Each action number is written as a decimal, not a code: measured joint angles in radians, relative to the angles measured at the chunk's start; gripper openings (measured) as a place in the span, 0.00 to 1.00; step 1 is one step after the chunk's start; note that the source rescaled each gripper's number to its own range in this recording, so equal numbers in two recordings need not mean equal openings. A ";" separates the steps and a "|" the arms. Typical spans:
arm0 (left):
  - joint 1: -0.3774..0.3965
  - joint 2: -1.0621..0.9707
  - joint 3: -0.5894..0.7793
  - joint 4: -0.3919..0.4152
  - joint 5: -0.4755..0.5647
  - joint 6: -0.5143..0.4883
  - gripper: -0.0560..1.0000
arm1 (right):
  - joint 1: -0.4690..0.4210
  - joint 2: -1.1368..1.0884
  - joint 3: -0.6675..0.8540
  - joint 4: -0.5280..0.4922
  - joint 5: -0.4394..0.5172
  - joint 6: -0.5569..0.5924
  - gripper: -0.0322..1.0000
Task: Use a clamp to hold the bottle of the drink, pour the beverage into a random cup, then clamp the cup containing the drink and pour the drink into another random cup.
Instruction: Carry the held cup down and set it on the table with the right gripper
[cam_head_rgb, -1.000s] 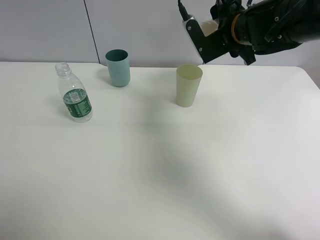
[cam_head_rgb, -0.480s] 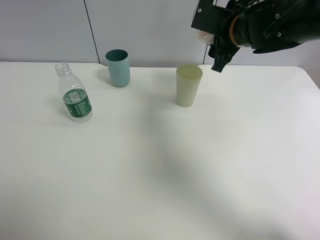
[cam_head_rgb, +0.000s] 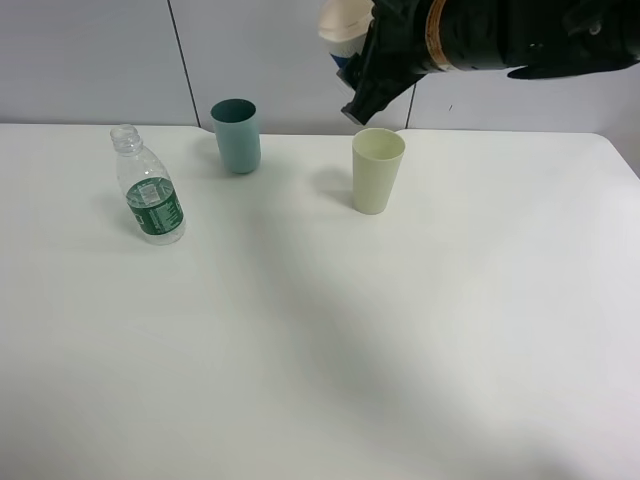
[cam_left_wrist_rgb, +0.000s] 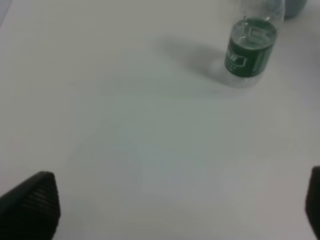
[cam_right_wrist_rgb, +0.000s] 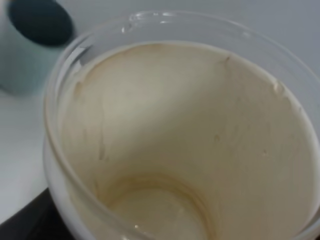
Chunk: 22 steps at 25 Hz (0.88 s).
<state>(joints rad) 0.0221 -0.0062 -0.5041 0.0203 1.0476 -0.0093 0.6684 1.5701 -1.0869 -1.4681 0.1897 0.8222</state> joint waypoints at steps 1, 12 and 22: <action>0.000 0.000 0.000 0.000 0.000 0.000 1.00 | 0.011 -0.010 0.000 0.022 -0.013 -0.001 0.03; 0.000 0.000 0.000 0.000 0.001 0.000 1.00 | 0.052 -0.033 0.000 0.329 -0.318 -0.002 0.03; 0.000 0.000 0.000 0.000 0.001 0.000 1.00 | 0.084 0.014 0.000 0.478 -0.449 -0.031 0.03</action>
<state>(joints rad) 0.0221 -0.0062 -0.5041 0.0203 1.0485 -0.0093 0.7524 1.5838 -1.0869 -0.9900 -0.2590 0.7909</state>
